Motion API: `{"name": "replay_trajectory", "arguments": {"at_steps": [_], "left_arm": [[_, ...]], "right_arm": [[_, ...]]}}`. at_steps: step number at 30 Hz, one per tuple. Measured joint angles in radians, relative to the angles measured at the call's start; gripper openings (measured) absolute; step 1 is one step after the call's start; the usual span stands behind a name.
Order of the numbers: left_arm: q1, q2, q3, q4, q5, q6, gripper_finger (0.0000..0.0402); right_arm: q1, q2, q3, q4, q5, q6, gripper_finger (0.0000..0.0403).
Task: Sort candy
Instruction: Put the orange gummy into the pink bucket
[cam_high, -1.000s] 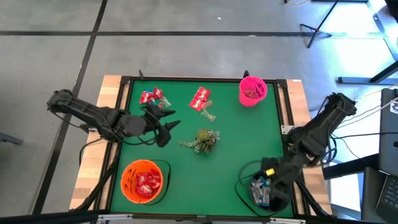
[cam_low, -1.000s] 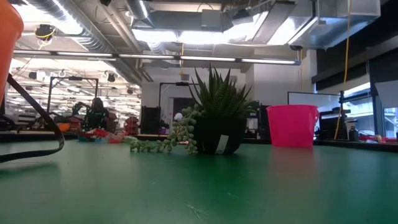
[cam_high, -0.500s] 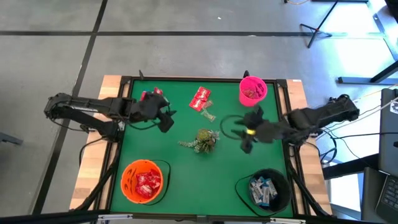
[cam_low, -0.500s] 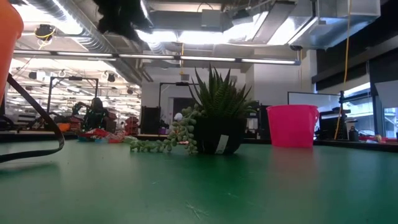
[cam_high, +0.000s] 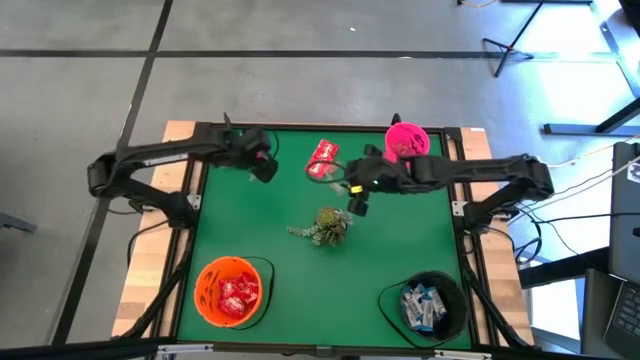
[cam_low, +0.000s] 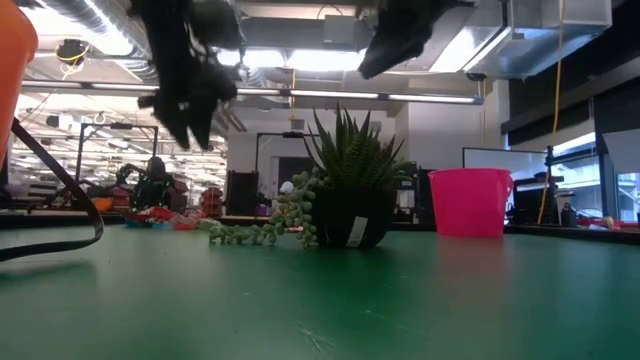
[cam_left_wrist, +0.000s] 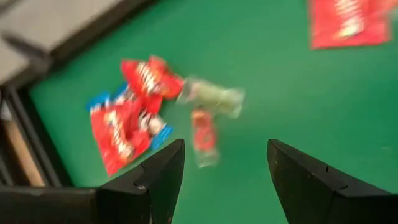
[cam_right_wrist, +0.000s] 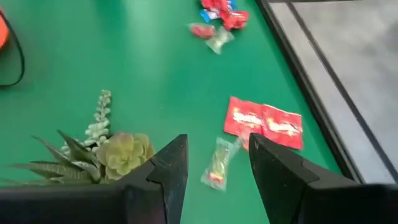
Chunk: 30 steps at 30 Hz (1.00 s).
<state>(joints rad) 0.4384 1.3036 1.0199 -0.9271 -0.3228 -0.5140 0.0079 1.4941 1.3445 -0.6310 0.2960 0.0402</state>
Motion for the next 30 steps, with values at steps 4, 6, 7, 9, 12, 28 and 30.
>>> {"name": "replay_trajectory", "arguments": {"at_steps": [4,6,7,9,12,28,30], "left_arm": [[0.074,0.081,0.000,-0.010,0.052,0.045,0.0218],[0.086,0.118,0.000,-0.005,0.054,0.070,0.0218],[0.091,0.135,0.000,-0.006,0.055,0.077,0.0218],[0.094,0.167,0.000,-0.006,0.055,0.080,0.0218],[0.096,0.213,-0.001,0.001,0.056,0.105,0.0218],[0.127,0.255,-0.200,0.259,0.162,0.071,0.0217],[0.127,0.255,-0.213,0.260,0.151,0.047,0.0217]], "right_arm": [[-0.030,0.011,0.000,0.070,-0.052,-0.024,0.0166],[-0.039,0.011,-0.007,0.106,-0.065,-0.010,0.0166],[-0.043,0.011,-0.019,0.143,-0.070,0.001,0.0166],[-0.042,0.011,-0.052,0.194,-0.072,0.006,0.0166],[-0.042,0.011,-0.114,0.269,-0.081,0.020,0.0166],[-0.041,-0.053,-0.337,0.484,-0.107,0.060,0.0166],[-0.041,-0.053,-0.337,0.491,-0.108,0.060,0.0166]]}}
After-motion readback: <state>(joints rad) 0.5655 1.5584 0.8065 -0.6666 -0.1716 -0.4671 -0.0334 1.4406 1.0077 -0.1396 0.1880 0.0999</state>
